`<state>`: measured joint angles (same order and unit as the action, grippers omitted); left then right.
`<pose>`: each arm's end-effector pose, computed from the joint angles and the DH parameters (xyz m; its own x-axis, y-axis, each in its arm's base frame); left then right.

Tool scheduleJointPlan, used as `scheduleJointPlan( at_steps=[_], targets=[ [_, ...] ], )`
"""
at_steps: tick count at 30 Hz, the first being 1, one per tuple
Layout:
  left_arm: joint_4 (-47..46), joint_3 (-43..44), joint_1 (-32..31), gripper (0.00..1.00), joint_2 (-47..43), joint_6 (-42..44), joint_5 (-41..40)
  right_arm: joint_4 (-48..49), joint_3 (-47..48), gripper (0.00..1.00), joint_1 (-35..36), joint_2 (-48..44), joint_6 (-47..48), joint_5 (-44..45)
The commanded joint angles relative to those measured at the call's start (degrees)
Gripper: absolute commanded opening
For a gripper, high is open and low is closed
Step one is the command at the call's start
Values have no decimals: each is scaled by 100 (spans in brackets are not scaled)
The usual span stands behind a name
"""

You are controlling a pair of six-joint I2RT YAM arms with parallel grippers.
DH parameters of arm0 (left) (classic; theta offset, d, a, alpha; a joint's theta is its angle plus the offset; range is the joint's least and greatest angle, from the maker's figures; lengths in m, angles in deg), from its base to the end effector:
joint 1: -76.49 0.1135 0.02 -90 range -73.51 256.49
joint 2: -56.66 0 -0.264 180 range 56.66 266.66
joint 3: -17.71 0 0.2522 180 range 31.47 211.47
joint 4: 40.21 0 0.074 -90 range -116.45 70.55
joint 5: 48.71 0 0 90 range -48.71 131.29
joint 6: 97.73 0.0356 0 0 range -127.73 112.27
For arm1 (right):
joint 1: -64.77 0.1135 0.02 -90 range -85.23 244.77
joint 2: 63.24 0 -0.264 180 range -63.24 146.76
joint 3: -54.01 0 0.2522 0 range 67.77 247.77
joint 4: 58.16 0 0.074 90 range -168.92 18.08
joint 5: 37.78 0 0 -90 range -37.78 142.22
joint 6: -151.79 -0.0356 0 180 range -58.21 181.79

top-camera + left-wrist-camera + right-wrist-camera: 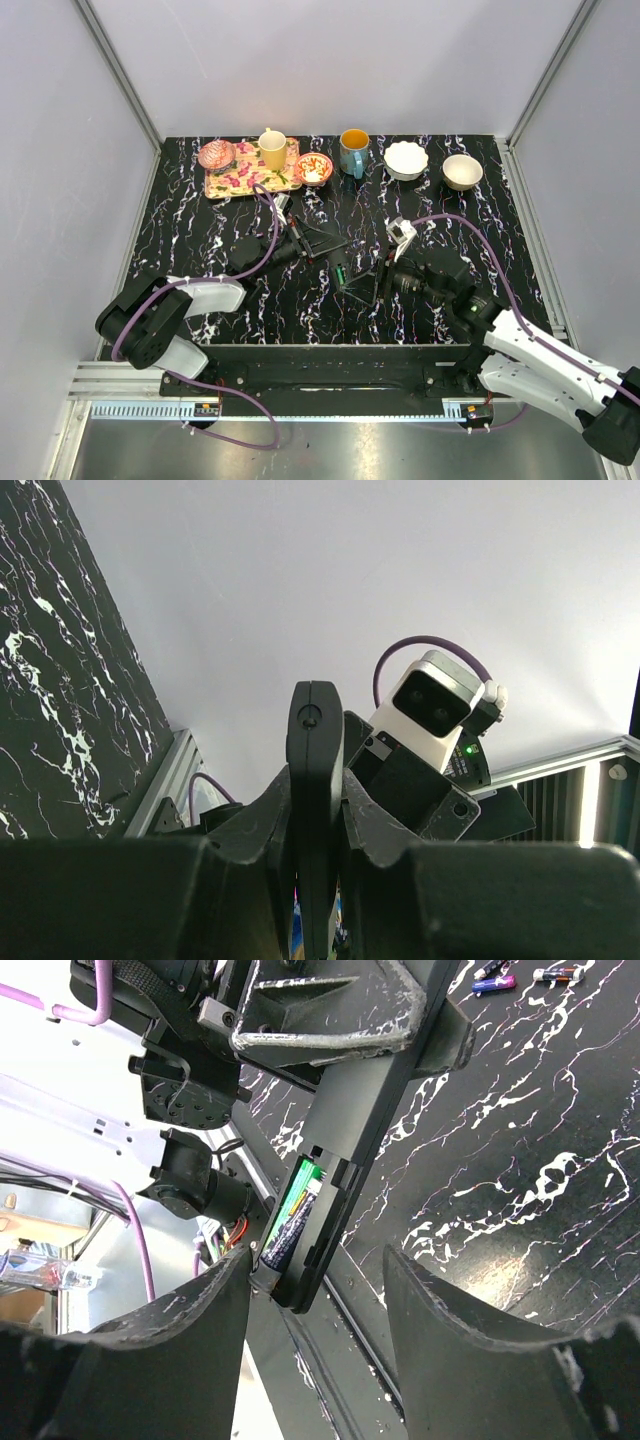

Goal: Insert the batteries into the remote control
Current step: Adjust the battery in the remote control.

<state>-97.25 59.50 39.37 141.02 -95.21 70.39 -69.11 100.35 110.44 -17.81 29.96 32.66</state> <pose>0.2141 -0.1837 0.2319 -0.8932 -0.4188 -0.1640 0.2387 -0.1325 -0.9620 0.1262 0.1462 0.2868 -0.5805 0.1169 -0.8058 -0.7042 0.4249 0.5689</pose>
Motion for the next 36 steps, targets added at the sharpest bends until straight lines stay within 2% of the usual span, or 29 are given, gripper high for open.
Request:
scheduleJointPlan(
  at_steps=[1, 21, 36],
  targets=[
    [-741, 97, -14, 0, -148, -137, 52, 290, 38, 58, -84, 27, -7, 56],
    [-1190, 45, -155, 0, -51, -278, 96, 651, -67, 52, -260, 159, -244, -198],
    [-1339, 71, -208, 0, -51, -331, 78, 1072, -226, 37, -445, 317, -552, -488]
  ],
)
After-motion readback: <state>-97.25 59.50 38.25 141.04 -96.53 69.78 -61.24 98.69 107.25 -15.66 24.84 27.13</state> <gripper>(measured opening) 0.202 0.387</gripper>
